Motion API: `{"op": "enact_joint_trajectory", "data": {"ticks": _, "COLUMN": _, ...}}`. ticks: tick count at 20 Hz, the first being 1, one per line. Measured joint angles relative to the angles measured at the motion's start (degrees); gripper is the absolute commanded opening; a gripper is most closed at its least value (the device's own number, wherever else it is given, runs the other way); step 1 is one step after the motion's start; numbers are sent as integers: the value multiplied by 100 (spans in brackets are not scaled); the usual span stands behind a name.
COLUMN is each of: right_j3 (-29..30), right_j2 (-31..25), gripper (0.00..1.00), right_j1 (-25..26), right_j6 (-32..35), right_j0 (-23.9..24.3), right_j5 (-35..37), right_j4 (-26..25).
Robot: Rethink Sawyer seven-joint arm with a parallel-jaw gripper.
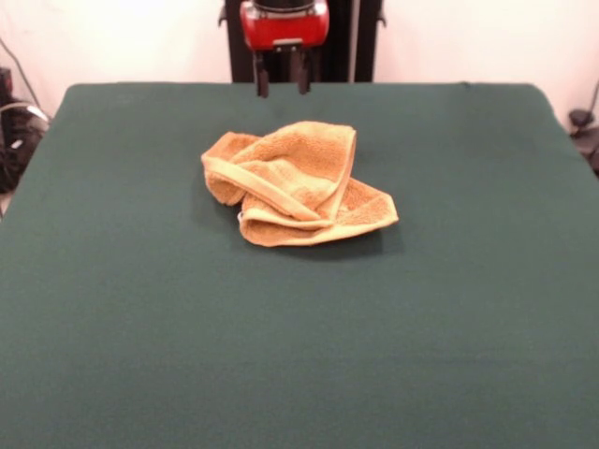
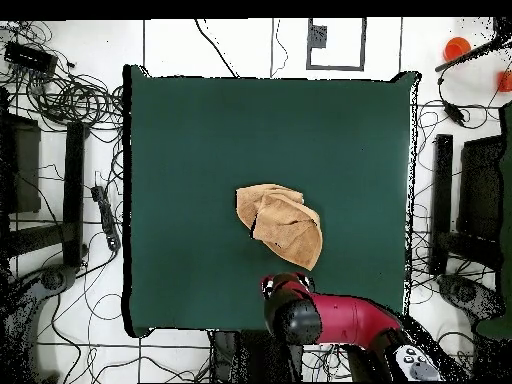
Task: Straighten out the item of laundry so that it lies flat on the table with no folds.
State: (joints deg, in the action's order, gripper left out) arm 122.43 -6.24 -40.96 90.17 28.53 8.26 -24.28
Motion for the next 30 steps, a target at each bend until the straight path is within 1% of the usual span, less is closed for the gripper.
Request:
{"op": "enact_joint_trajectory", "data": {"ticks": 9, "right_j3": -63, "right_j2": -1, "gripper": 100, "right_j1": 22, "right_j6": 0, "right_j0": -102, "right_j5": 89, "right_j4": 0}}
{"op": "enact_joint_trajectory", "data": {"ticks": 30, "right_j3": -87, "right_j2": -13, "gripper": 100, "right_j1": 24, "right_j6": 0, "right_j0": -104, "right_j5": 219, "right_j4": -1}}
